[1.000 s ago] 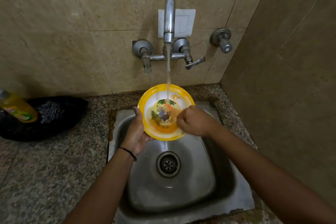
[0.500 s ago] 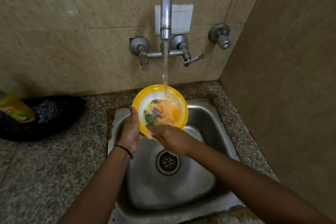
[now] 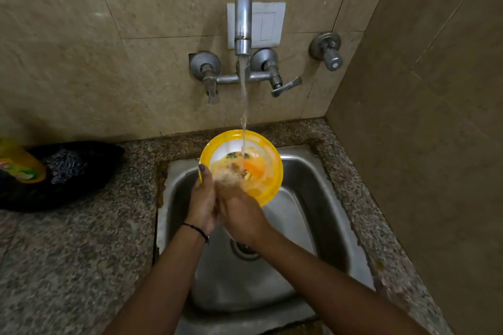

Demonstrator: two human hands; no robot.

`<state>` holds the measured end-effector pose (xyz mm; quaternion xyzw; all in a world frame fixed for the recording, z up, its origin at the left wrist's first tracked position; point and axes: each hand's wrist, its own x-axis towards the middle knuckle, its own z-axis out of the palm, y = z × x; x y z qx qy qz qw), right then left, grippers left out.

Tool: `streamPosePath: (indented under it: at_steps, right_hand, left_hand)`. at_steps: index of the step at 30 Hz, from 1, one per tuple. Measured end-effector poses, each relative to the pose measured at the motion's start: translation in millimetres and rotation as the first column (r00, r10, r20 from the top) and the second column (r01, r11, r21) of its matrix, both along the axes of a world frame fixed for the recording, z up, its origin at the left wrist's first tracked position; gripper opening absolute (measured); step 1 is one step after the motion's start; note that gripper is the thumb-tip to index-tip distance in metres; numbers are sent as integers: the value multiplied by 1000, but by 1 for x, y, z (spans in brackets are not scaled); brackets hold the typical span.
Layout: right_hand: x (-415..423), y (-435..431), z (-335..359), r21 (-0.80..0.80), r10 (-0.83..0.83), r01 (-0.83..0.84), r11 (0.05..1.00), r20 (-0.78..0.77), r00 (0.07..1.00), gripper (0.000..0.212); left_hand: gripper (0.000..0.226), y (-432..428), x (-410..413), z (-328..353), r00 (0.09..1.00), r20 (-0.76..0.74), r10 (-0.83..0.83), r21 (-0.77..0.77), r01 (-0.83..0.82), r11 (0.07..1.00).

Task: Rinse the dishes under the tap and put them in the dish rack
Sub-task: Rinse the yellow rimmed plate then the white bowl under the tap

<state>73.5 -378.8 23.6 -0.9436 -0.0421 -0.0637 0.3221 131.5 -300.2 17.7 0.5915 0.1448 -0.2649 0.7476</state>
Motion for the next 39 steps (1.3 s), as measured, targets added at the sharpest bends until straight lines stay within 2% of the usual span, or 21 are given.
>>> streamPosePath:
  at_steps: [2,4,6,8,9,12,15,16,18,21,25,28,30,32,34,35,37,39]
  right_hand:
    - [-5,-12,-6,-9,122,-122,992,17,992,33]
    - [-11,-43,-19,-204,272,-252,946,73,960,34]
    - [-13,-74,-25,-397,364,-299,868,97,927,36]
    - [-8,-85,-27,-511,412,-302,804,113,904,36]
    - [-4,-82,-26,-526,390,-258,811,155,908,36]
    - [0,-57,-19,-382,211,-82,921,309,927,39]
    - [-3,-22,-14,-189,94,-29,982,349,932,35]
    - [-6,-13,-15,-159,88,-40,987,312,946,33]
    - [-9,-10,-23,-189,151,-110,976,221,964,33]
    - [-6,-48,-39,-305,301,-254,918,119,946,35]
    - [9,-104,-26,-487,329,-247,838,89,940,39]
    - [22,-114,-9,-773,231,-157,615,-14,973,59]
    - [19,-102,-8,-836,93,-65,545,-16,995,60]
    - [4,-76,-13,-829,-17,-84,553,-113,993,52]
    - [-16,-47,-16,-768,-22,-128,627,-181,983,49]
    - [-23,-36,-13,-693,39,-158,703,-185,982,56]
    - [-25,-21,2,-386,163,-242,890,-225,960,59]
    - [-13,-19,17,-175,247,-308,935,-302,921,56]
  left_hand:
    - [56,9,6,6,999,38,21,94,-25,995]
    - [43,22,15,13,997,80,-8,170,-5,985]
    - [30,31,23,20,993,107,-44,222,19,975]
    - [32,34,26,23,992,114,-53,209,28,977]
    - [35,32,26,23,993,111,-37,164,19,986]
    - [55,15,14,13,1000,21,21,-121,-18,993]
    - [84,-6,-11,-2,995,-57,87,-264,-99,960]
    - [83,-8,-16,-1,988,-82,134,-270,-151,951]
    - [64,-5,-19,-3,976,-91,198,-248,-215,945]
    - [48,14,-5,-7,977,-18,210,-210,-209,955]
    - [45,30,10,-2,995,60,83,-157,-73,985]
    - [43,28,8,4,998,67,5,-114,2,993]
    - [50,24,6,5,998,62,8,-117,-1,993]
    - [49,22,4,5,998,61,23,-84,-18,996]
    - [60,20,0,2,1000,5,29,-79,-28,997]
    - [68,20,-2,-1,999,-31,25,-92,-28,995]
    - [74,17,-9,-4,996,-92,7,-114,-17,993]
    - [70,13,-16,-6,993,-113,-39,-128,24,991]
